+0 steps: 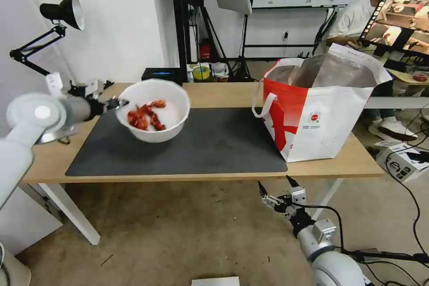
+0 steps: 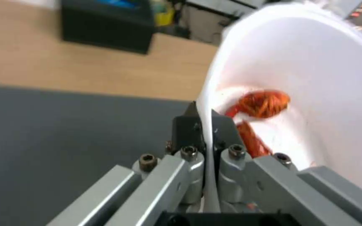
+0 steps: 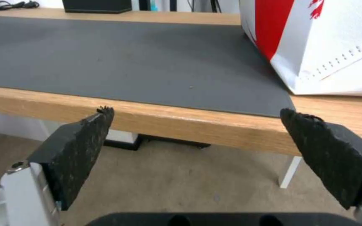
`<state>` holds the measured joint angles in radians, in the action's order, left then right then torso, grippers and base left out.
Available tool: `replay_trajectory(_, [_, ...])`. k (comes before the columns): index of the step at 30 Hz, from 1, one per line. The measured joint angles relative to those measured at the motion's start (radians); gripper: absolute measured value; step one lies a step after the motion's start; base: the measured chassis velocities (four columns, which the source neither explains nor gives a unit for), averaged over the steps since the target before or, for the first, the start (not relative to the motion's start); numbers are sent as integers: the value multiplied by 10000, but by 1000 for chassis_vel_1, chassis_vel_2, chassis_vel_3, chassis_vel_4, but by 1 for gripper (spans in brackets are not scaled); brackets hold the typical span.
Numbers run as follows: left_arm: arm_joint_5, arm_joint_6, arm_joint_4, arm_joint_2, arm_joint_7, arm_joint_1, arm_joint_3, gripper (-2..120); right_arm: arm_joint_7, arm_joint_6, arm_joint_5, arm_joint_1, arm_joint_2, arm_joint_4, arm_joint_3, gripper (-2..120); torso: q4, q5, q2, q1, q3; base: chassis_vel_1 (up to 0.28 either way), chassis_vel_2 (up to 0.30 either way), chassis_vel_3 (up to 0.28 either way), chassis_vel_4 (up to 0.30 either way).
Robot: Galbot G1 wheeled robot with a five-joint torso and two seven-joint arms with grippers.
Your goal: Pick up the trash from the table and place it into the takeout bag.
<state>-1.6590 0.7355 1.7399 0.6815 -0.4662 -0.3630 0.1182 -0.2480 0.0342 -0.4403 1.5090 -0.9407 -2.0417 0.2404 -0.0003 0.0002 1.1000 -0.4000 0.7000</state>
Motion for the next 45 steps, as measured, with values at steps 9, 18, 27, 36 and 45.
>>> replay_trajectory(9, [-74, -15, -614, 1211, -130, 1766, -1577, 0, 0, 0, 0, 0, 0, -1, 0, 100, 3, -2, 1, 0, 1, 0, 0, 0, 0])
replay_trajectory(18, [-44, -120, -2030, 3258, -313, 3873, -2966, 0, 1, 0, 0, 0, 0, 0, 0, 100, 1, 1, 1, -1, 0, 0, 0, 0, 0])
replay_trajectory(27, [-25, -218, -3126, 4470, -378, 5036, -3514, 0, 1, 0, 0, 0, 0, 0, 0, 100, 3, 0, 1, -1, 0, 0, 0, 0, 0])
replay_trajectory(36, [265, -836, -5132, 6486, -988, 6078, -4102, 0, 2, 0, 0, -1, 0, 0, 0, 100, 1, 1, 0, -1, -1, 0, 0, 0, 0])
replay_trajectory(45, [604, -1862, -6484, 8464, -1951, 6488, -4471, 0, 2, 0, 0, -1, 0, -1, 0, 100, -1, 2, 0, -1, -1, 0, 0, 0, 0])
